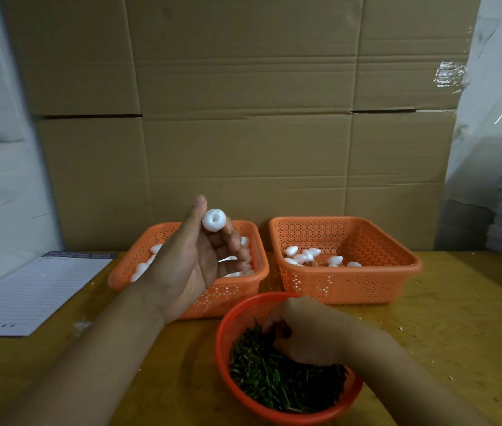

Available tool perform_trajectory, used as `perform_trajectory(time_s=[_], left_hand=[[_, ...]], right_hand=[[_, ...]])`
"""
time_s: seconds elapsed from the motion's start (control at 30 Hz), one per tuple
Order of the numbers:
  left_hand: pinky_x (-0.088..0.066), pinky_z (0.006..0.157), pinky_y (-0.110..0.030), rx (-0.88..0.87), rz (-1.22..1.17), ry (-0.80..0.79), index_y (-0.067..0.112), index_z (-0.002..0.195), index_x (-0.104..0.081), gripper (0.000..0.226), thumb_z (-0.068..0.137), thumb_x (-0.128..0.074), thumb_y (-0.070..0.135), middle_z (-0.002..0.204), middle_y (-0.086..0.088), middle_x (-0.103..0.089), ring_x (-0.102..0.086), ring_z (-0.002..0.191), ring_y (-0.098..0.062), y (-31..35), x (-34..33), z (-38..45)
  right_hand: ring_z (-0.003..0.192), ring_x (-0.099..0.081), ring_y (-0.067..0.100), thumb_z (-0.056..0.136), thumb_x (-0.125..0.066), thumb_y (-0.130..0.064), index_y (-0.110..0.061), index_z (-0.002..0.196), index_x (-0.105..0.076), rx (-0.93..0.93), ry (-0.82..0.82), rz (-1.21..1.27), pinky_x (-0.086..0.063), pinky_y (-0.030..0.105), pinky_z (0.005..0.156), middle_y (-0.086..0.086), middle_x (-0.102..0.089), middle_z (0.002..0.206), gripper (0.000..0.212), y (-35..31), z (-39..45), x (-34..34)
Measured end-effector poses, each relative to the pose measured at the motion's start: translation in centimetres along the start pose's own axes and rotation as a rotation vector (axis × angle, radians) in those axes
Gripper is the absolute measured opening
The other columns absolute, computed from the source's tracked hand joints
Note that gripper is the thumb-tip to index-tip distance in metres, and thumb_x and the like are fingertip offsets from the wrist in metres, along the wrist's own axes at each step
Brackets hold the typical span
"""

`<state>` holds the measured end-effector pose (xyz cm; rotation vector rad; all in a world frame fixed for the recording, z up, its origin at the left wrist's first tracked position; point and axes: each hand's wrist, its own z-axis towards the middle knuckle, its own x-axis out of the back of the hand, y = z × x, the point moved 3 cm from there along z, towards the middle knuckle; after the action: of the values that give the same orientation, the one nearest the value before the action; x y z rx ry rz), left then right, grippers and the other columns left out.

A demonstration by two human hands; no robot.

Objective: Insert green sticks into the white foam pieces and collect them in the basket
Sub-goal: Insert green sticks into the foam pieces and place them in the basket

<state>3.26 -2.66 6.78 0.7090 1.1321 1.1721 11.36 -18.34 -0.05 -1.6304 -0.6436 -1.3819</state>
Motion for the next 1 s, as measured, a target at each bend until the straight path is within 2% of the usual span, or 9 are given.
perform_trajectory(time_s=[0.13,0.23,0.43,0.5,0.6,0.7,0.8,0.9,1.0], left_hand=[[-0.056,0.063,-0.028,-0.001,0.032,-0.003,0.024,0.067,-0.067,0.053,0.091,-0.040,0.063,0.068,0.000,-0.060,-0.065,0.067,-0.013,-0.1,0.1,0.0],[-0.055,0.063,-0.027,-0.024,0.069,-0.001,0.024,0.072,-0.069,0.045,0.088,-0.051,0.062,0.071,0.001,-0.062,-0.065,0.069,-0.013,0.0,0.0,0.0],[-0.055,0.065,-0.028,-0.057,0.077,-0.022,0.021,0.093,-0.073,0.012,0.087,-0.067,0.029,0.092,-0.004,-0.068,-0.067,0.081,-0.016,-0.1,0.1,-0.2],[-0.055,0.066,-0.027,-0.053,0.058,-0.033,0.023,0.099,-0.073,0.015,0.085,-0.071,0.021,0.096,-0.003,-0.069,-0.068,0.086,-0.016,-0.1,0.2,-0.3],[-0.056,0.069,-0.027,-0.058,0.091,-0.008,0.027,0.099,-0.074,0.021,0.080,-0.074,0.018,0.098,-0.001,-0.069,-0.068,0.090,-0.014,-0.2,0.4,-0.3],[-0.055,0.070,-0.027,-0.059,0.099,0.010,0.028,0.100,-0.074,0.024,0.078,-0.077,0.021,0.098,0.001,-0.068,-0.067,0.090,-0.012,-0.2,0.5,-0.3],[-0.055,0.070,-0.027,-0.054,0.093,0.010,0.029,0.099,-0.075,0.026,0.074,-0.079,0.024,0.096,0.001,-0.069,-0.067,0.087,-0.012,-0.2,0.5,-0.3],[-0.055,0.070,-0.027,-0.053,0.084,0.000,0.029,0.100,-0.076,0.025,0.075,-0.079,0.025,0.096,0.001,-0.069,-0.067,0.086,-0.012,-0.2,0.5,-0.3],[-0.055,0.069,-0.026,-0.049,0.080,-0.005,0.028,0.100,-0.076,0.024,0.076,-0.078,0.025,0.096,0.001,-0.068,-0.067,0.086,-0.012,-0.2,0.5,-0.3]], right_hand=[[0.108,-0.064,0.014,0.089,-0.062,-0.017,-0.028,0.123,-0.067,-0.009,-0.001,0.001,-0.054,0.030,0.092,-0.004,-0.068,0.121,0.036,0.1,0.1,-0.1],[0.105,-0.064,0.013,0.088,-0.062,-0.017,-0.028,0.121,-0.068,-0.014,0.011,0.009,-0.053,0.028,0.090,-0.005,-0.068,0.118,0.035,0.2,0.1,-0.1],[0.109,-0.062,0.012,0.087,-0.064,-0.016,-0.029,0.122,-0.067,-0.004,0.015,0.024,-0.051,0.026,0.091,-0.007,-0.066,0.120,0.037,0.3,0.1,-0.1],[0.114,-0.059,0.012,0.089,-0.063,-0.018,-0.032,0.127,-0.063,0.008,-0.005,0.037,-0.048,0.026,0.094,-0.007,-0.064,0.126,0.040,0.1,0.1,-0.1],[0.121,-0.054,0.009,0.096,-0.059,-0.032,-0.035,0.131,-0.060,0.040,-0.050,0.070,-0.038,0.022,0.093,-0.010,-0.060,0.134,0.036,-0.4,0.1,-0.1],[0.117,-0.056,0.008,0.095,-0.061,-0.043,-0.035,0.127,-0.063,0.045,-0.092,0.088,-0.043,0.025,0.094,-0.011,-0.062,0.129,0.034,-0.7,-0.1,-0.1],[0.101,-0.060,0.003,0.092,-0.065,-0.025,-0.026,0.107,-0.074,0.074,-0.016,0.084,-0.048,0.021,0.090,-0.013,-0.070,0.110,0.017,-1.0,-0.2,0.2],[0.094,-0.062,0.001,0.091,-0.062,-0.013,-0.023,0.100,-0.076,0.052,0.062,0.079,-0.045,0.008,0.079,-0.010,-0.072,0.104,0.020,-0.8,-0.2,0.8],[0.104,-0.062,0.004,0.089,-0.062,-0.008,-0.029,0.112,-0.072,0.017,0.011,0.074,-0.052,0.020,0.089,-0.011,-0.069,0.114,0.032,-0.3,-0.5,1.2]])
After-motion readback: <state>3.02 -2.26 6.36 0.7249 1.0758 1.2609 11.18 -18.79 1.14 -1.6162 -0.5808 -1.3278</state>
